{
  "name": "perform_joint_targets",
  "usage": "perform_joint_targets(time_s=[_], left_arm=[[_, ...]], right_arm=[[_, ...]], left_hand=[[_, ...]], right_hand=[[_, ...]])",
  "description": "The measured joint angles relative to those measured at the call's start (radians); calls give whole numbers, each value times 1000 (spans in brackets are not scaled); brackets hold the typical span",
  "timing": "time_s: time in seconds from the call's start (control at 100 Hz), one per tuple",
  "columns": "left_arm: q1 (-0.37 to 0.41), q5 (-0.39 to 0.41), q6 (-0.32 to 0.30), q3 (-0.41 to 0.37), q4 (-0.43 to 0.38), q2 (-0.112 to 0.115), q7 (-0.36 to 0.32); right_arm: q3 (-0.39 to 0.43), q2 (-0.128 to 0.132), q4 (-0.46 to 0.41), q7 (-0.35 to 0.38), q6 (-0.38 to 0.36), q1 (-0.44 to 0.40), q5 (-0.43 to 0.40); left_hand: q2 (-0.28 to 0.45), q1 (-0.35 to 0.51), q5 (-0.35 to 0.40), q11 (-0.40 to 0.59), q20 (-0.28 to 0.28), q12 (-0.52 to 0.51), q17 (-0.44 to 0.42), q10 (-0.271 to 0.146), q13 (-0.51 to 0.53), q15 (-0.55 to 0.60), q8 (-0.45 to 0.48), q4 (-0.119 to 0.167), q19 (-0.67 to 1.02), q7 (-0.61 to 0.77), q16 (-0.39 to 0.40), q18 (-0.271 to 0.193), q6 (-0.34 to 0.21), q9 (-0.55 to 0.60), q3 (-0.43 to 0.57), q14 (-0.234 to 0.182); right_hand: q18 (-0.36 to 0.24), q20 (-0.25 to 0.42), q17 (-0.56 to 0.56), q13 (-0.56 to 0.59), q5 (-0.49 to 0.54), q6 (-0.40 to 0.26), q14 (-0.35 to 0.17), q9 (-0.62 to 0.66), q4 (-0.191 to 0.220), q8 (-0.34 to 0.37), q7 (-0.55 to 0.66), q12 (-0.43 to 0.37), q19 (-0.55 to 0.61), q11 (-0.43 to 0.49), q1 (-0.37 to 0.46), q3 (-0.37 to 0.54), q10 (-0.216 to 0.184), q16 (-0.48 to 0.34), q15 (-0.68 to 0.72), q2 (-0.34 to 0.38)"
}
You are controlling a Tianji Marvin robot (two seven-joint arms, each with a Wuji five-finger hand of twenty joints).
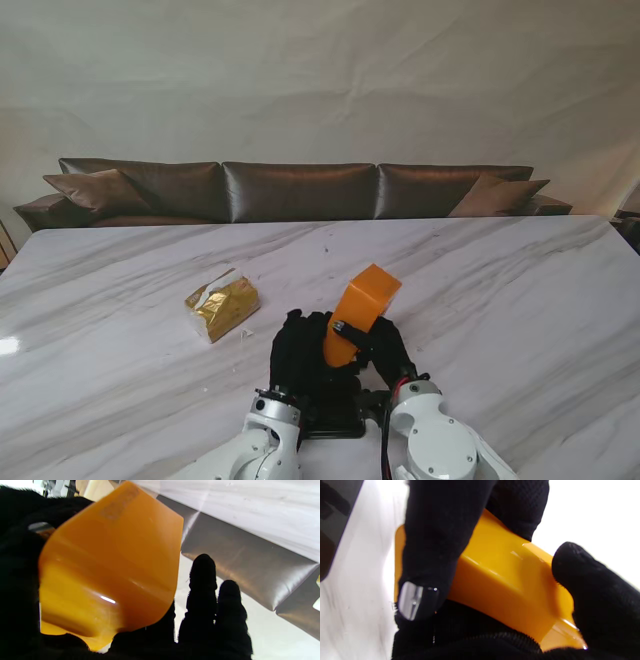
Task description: Refill a tissue box and feed the first sheet
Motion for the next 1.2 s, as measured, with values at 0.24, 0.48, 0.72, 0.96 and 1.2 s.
perform_joint_targets(time_s=[0.24, 0.48, 0.72, 0.96, 1.2], left_arm=[[-40, 4, -21, 23, 115, -57, 177], [-60, -12, -20, 15, 162, -96, 248], [-64, -27, -20, -3, 168, -112, 260], [-67, -72, -31, -17, 177, -133, 274], [-63, -90, -57, -25, 172, -141, 268]], right_arm=[[8, 0, -13, 17, -10, -17, 11], [26, 1, -28, 65, -28, -34, -6], [53, 6, -45, 127, -30, -57, -47], [73, 16, -48, 164, -31, -76, -47], [95, 18, -47, 179, -29, -84, -46]], left_hand=[[-356, 1, 230, 6, -140, -2, 251, -14, 288, 19, 6, -24, -1899, -39, -18, -2, 13, 263, 370, -26], [-568, 56, 336, -35, -212, -9, 359, -11, 378, -74, -68, -61, -1917, -88, -51, 12, 28, 379, 471, -19], [-655, 139, 386, -53, -229, -13, 409, -1, 411, -113, -125, -123, -1930, -132, -56, 36, 28, 425, 471, -7], [-719, 258, 427, -53, -237, -13, 433, 1, 435, -111, -139, -123, -1947, -109, -64, 41, 2, 450, 471, -5], [-707, 269, 441, -55, -217, -30, 444, 2, 449, -50, -161, -149, -1957, -63, -104, 41, -41, 450, 470, -9]], right_hand=[[27, -21, -149, -143, -54, 37, -12, -92, 74, 42, -156, -71, -394, -62, -28, -102, 10, -74, -204, 52], [27, -96, -251, -277, -168, 63, -31, -203, 136, -34, -264, -145, -615, -114, -82, -173, 17, -185, -376, 53], [3, -160, -331, -444, -318, 61, -118, -354, 148, -109, -330, -204, -766, -146, -146, -171, -7, -287, -477, 53], [-1, -121, -341, -545, -469, 98, -196, -539, 148, -201, -383, -317, -735, -224, -171, -164, -33, -327, -514, 53], [-1, -120, -341, -544, -515, 138, -216, -577, 148, -235, -393, -358, -735, -267, -182, -157, -36, -330, -512, 53]])
